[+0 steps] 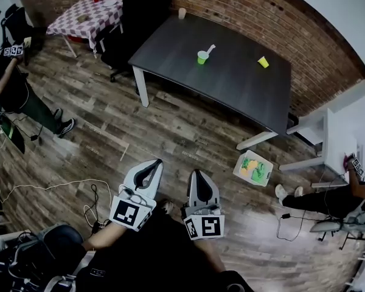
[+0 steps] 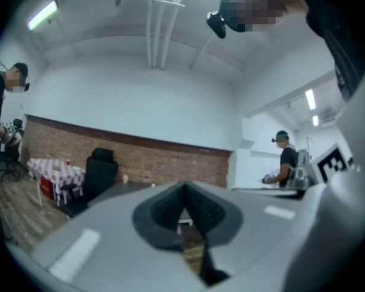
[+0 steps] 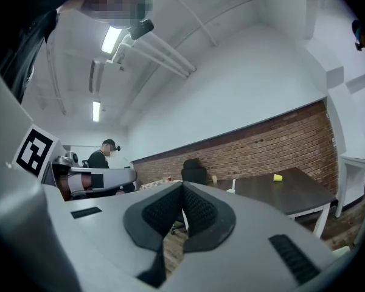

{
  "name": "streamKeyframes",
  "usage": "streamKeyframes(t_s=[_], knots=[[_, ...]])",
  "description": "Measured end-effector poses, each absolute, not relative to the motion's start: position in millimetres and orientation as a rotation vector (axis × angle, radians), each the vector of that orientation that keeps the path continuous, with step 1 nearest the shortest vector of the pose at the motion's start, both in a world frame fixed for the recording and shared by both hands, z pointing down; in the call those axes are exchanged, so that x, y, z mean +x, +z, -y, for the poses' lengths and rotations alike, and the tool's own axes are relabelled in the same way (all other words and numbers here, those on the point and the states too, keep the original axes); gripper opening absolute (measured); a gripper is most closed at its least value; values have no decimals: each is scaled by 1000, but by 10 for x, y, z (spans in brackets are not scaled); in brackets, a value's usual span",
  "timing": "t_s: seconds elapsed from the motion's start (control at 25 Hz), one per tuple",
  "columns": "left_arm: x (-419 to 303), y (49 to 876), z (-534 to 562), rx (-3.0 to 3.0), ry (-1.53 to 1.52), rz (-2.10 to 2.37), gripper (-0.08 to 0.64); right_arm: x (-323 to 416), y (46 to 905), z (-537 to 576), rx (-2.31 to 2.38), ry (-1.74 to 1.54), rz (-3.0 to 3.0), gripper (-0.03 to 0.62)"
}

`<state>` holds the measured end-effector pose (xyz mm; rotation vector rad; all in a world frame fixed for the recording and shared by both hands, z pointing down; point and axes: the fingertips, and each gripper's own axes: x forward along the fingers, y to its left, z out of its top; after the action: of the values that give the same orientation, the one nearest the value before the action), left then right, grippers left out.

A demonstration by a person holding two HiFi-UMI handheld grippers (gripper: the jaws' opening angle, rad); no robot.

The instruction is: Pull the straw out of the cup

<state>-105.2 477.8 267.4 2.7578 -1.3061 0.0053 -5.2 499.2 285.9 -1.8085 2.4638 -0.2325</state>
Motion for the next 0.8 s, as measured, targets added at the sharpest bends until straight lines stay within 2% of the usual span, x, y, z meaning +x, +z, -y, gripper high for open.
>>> streamKeyframes(t_s=[0.28, 0.8], knots=[[-944, 2811, -4397, 2738, 0, 1285, 5, -2, 2950, -4660, -1831, -268, -2454, 3], [-791, 2667, -2816, 2801, -84, 1172, 5, 79, 2816, -3109, -1933, -217, -2416, 3]])
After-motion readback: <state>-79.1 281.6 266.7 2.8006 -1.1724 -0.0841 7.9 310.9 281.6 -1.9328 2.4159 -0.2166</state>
